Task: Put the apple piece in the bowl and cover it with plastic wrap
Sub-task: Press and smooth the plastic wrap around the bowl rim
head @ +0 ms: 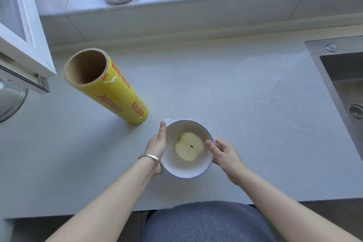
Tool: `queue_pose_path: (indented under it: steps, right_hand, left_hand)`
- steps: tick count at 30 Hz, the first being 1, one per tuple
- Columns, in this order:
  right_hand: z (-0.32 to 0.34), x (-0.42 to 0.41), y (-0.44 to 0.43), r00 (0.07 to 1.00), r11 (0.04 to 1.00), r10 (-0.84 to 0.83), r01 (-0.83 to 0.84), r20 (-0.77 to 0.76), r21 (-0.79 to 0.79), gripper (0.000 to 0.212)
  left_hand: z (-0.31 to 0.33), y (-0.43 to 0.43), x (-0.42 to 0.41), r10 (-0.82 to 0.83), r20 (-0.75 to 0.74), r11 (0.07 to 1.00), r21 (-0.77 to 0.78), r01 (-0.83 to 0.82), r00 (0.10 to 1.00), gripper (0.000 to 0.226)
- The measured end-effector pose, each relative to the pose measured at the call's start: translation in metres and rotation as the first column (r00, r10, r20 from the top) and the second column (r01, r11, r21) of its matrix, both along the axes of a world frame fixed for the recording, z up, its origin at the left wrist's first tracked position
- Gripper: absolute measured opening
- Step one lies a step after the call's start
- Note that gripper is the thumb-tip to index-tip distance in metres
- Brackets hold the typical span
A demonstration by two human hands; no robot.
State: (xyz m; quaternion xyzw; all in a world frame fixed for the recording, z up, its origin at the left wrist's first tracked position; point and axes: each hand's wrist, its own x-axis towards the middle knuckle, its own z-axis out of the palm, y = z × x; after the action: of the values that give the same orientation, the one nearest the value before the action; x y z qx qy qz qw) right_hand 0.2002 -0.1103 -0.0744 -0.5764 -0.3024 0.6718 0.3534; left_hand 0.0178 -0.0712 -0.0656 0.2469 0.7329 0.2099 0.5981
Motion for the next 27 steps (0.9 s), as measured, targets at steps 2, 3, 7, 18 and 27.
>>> queue_pose_path:
  steps: [2,3,7,18,27]
  right_hand:
    - [0.009,0.001,-0.005,1.0,0.999,0.016,-0.016,-0.003,0.033,0.02]
    - [0.014,0.003,-0.006,0.999,0.999,0.033,-0.033,-0.007,0.039,0.021]
    - [0.037,0.012,-0.002,0.981,0.982,0.191,-0.191,0.028,0.006,0.017]
    - [0.085,0.011,0.046,0.894,0.894,0.394,-0.427,0.214,0.137,0.013]
    - [0.092,0.001,0.042,0.885,0.898,0.249,-0.363,0.393,0.249,0.03]
  left_hand:
    - [0.008,-0.007,0.0,-0.02,0.038,0.993,0.118,0.015,0.999,0.062]
    - [0.011,-0.01,0.0,-0.053,0.005,0.981,0.185,0.051,0.999,0.061]
    - [0.032,-0.018,0.001,-0.025,-0.107,0.914,0.4,0.066,0.994,0.034]
    - [0.057,-0.017,-0.004,-0.1,-0.083,0.826,0.549,0.129,0.992,0.048]
    - [0.062,-0.017,-0.002,-0.124,-0.069,0.813,0.565,0.141,0.99,0.027]
